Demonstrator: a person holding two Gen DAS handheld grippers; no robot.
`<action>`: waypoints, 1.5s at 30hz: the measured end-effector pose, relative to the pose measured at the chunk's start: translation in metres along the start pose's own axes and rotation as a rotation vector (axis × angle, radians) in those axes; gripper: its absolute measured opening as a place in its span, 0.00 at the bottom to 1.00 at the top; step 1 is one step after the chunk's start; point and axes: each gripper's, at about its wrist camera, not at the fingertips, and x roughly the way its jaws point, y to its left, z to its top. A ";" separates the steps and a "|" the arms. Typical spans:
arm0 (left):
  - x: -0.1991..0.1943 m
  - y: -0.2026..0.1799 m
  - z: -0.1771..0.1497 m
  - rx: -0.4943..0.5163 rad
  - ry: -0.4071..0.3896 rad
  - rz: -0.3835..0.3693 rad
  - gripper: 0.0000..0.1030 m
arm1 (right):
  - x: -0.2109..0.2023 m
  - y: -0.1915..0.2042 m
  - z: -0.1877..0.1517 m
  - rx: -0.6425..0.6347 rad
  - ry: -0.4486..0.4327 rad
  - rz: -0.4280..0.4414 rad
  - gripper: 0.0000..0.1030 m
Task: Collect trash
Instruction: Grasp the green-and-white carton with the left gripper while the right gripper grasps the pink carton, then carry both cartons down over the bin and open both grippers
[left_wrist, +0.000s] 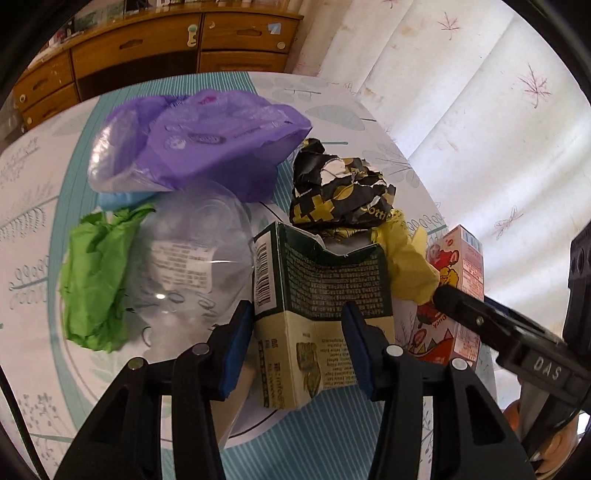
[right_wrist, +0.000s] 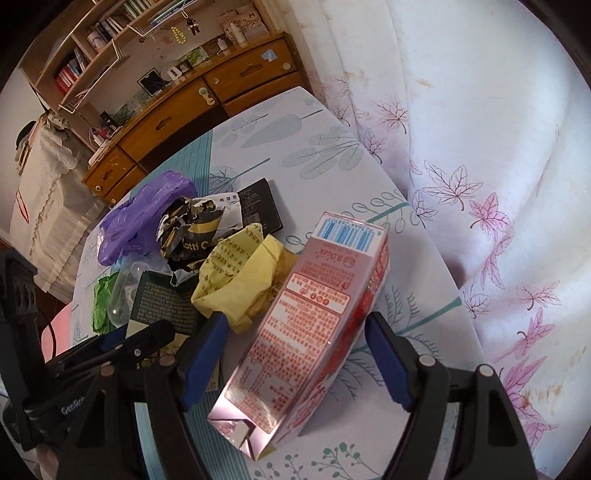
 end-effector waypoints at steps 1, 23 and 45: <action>0.001 -0.002 -0.001 -0.001 -0.004 -0.002 0.45 | 0.001 -0.001 -0.001 0.000 0.003 0.005 0.75; -0.129 -0.036 -0.091 0.068 -0.142 0.076 0.21 | -0.069 -0.007 -0.063 0.015 0.002 0.162 0.43; -0.237 -0.042 -0.386 0.257 -0.144 0.062 0.21 | -0.186 0.032 -0.318 -0.347 0.176 0.330 0.42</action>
